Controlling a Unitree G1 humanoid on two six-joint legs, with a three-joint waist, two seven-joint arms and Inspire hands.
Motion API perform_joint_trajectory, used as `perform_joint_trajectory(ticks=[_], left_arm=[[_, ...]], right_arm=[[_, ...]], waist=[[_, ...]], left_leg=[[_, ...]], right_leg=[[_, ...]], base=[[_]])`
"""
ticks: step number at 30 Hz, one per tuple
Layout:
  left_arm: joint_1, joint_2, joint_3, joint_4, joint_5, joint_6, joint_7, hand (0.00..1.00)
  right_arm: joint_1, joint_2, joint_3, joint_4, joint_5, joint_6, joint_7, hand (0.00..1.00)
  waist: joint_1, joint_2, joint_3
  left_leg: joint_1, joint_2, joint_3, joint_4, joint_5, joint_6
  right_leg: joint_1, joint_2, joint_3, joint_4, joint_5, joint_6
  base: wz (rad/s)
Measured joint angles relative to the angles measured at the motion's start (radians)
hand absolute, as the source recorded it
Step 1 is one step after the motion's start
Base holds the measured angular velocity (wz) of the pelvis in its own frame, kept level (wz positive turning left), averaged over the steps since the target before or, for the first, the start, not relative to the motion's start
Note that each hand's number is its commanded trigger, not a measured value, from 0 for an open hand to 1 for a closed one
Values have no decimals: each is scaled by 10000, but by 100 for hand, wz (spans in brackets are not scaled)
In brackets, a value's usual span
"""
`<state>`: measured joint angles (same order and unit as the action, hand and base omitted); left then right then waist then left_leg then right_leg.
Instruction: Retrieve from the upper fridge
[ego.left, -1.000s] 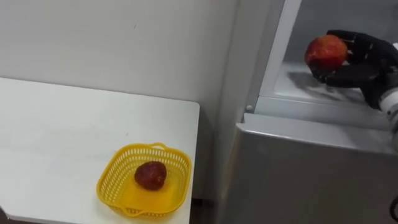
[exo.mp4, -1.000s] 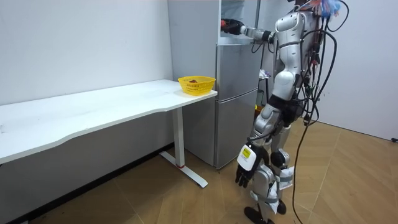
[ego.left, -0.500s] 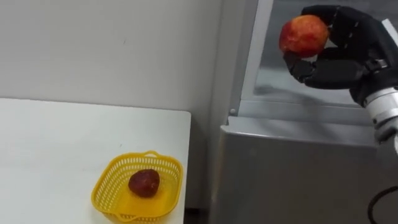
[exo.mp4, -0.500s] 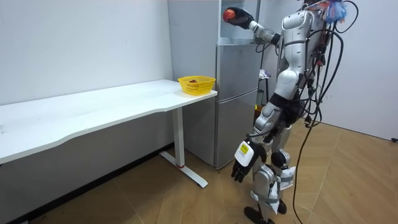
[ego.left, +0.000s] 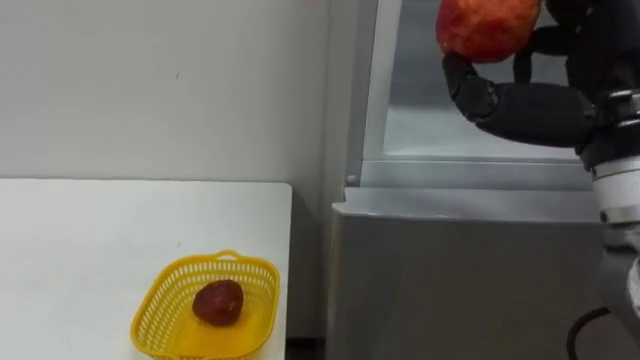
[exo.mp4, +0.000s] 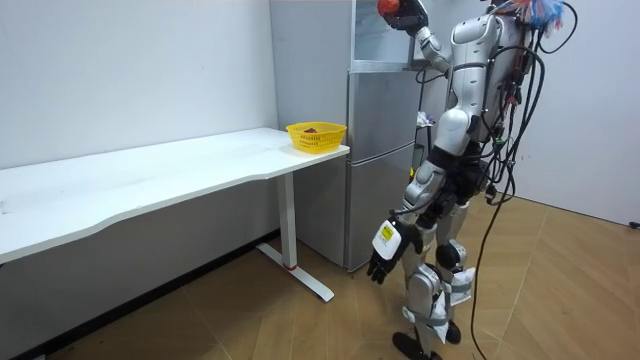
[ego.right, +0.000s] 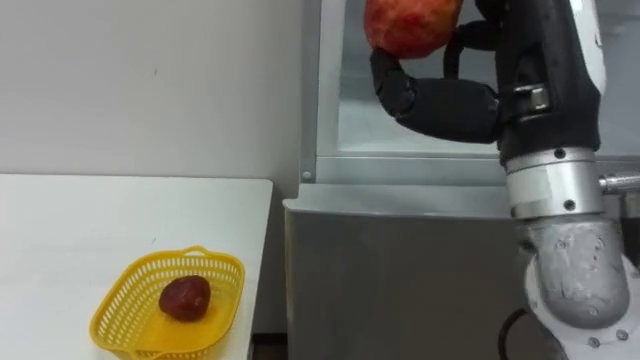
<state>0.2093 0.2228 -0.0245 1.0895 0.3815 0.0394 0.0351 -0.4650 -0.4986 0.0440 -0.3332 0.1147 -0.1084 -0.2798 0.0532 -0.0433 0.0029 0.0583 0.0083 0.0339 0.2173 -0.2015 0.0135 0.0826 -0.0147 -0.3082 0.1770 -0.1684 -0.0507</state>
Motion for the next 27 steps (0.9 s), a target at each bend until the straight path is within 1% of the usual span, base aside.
perform_joint_trajectory(ticks=[1,2,4,6,9,12,15,16,17,18,19,21,23,24,25,27], left_arm=[[-20,-4,-21,-17,3,-43,-6,0],[-10,-3,-25,-25,3,-68,-30,0],[-14,-1,-37,-24,3,-68,-61,0],[-23,-2,-103,-21,4,-68,-95,0],[-121,7,-146,-20,4,-102,-266,0],[-188,24,-144,-15,15,-185,-407,0],[-241,33,-160,-14,30,-267,-468,0],[-268,37,-198,-5,28,-315,-466,0],[-310,38,-214,35,22,-386,-461,0],[-362,44,-257,101,23,-413,-456,0],[-477,60,-369,197,24,-430,-458,0],[-640,60,-419,341,27,-473,-469,0],[-656,79,-421,342,52,-473,-486,0],[-654,93,-421,342,51,-473,-502,0],[-650,136,-429,347,40,-472,-563,0],[-648,230,-564,354,33,-468,-666,0]], right_arm=[[187,24,58,-336,-202,-31,15,100],[263,77,151,-589,-450,-64,90,100],[368,140,160,-896,-633,-131,220,100],[395,287,165,-1069,-906,-141,331,100],[551,300,166,-1230,-1341,-242,585,100],[590,319,317,-1380,-2007,-250,829,100],[590,345,596,-1404,-2768,-383,1080,100],[590,346,713,-1406,-2884,-456,1130,100],[590,346,863,-1409,-2887,-465,1189,100],[600,346,953,-1406,-2896,-464,1224,100],[604,344,1104,-1407,-2921,-476,1349,100],[601,345,1301,-1396,-3037,-541,1542,100],[601,353,1583,-1396,-3402,-550,1714,100],[601,360,1654,-1393,-3517,-550,1737,100],[601,401,1825,-1383,-3802,-550,1740,100],[600,447,2093,-1319,-4254,-558,1745,100]], waist=[[35,-15,0],[43,-46,-18],[35,-108,-19],[32,-171,-20],[52,-272,-52],[93,-315,-31],[105,-353,-34],[166,-351,-6],[249,-392,69],[287,-358,123],[345,-427,101],[423,-461,136],[622,-491,127],[651,-492,126],[717,-551,102],[862,-604,98]], left_leg=[[29,0,44,-54,0,0],[37,-4,80,-112,1,1],[47,-4,112,-138,2,1],[41,-2,159,-138,2,2],[50,-11,190,-137,1,4],[51,-9,193,-149,-1,6],[96,1,187,-175,-1,5],[154,3,185,-203,0,5],[241,5,187,-212,-1,5],[247,4,189,-212,-2,4],[231,3,193,-219,-4,3],[213,2,170,-226,-6,2],[199,2,147,-225,-24,6],[200,1,137,-222,-31,6],[207,0,141,-221,-33,7],[217,-4,128,-221,-33,7]], right_leg=[[-41,-7,57,74,-43,-2],[-102,-21,92,150,-87,4],[-130,-18,147,176,-101,5],[-123,-16,207,179,-107,8],[-115,-6,303,158,-108,15],[-120,6,332,138,-110,19],[-112,24,335,119,-108,19],[-83,31,345,113,-108,18],[18,32,351,102,-108,18],[54,32,347,89,-110,19],[43,33,331,80,-114,22],[35,35,311,76,-114,22],[25,33,295,70,-115,23],[29,32,285,69,-116,25],[36,28,277,86,-123,33],[44,24,279,101,-126,35]], base=[[-8],[-9],[-7],[-7],[-3],[0],[0],[-3],[-3],[0],[4],[4],[0],[0],[0],[0]])
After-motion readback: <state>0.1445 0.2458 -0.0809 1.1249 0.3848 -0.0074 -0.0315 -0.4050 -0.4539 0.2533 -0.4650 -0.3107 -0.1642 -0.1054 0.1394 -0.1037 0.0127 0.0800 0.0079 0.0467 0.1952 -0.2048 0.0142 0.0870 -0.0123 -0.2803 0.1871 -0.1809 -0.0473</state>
